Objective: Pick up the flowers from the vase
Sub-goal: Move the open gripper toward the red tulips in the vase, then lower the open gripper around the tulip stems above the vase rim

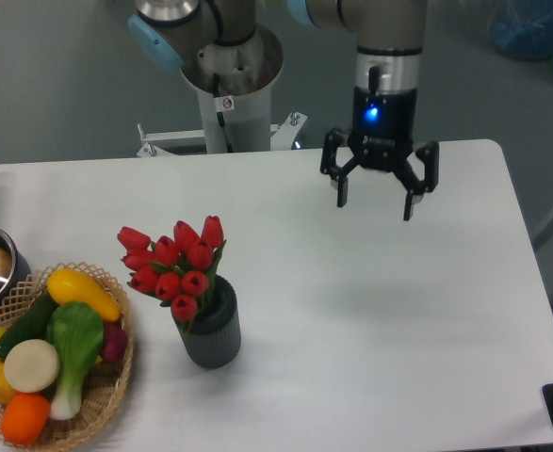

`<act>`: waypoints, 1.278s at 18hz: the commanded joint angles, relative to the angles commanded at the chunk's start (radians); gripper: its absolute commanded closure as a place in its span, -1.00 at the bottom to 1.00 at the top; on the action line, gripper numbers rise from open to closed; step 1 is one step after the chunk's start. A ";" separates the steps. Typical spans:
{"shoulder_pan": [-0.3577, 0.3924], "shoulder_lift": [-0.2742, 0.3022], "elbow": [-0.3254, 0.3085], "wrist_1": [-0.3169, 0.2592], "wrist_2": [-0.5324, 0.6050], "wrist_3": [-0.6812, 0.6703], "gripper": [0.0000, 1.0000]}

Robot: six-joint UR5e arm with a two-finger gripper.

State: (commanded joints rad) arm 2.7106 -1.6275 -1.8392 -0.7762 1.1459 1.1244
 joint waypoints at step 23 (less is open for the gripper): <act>-0.043 -0.075 -0.181 0.052 -0.584 0.250 -1.00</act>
State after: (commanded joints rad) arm 2.6676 -1.7026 -2.0202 -0.7240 0.5615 1.3744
